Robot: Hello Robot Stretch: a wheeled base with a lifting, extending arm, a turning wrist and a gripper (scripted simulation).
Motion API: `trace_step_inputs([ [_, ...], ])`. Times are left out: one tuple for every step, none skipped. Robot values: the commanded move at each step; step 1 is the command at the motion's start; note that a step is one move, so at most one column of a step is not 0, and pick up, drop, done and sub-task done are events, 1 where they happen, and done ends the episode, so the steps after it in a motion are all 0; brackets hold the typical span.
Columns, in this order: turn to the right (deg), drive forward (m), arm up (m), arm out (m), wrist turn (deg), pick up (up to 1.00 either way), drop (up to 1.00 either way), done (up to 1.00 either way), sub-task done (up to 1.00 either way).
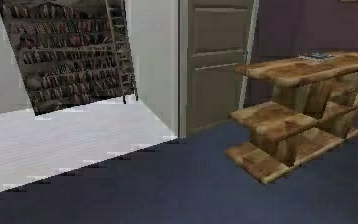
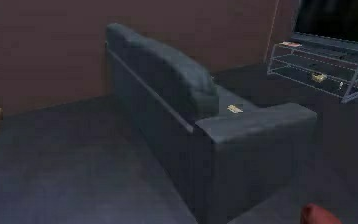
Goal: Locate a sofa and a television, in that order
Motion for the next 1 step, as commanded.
trace_step_inputs([
  [-45.0,0.0,0.0,0.0,0.0,0.0,0.0,0.0,0.0],
])
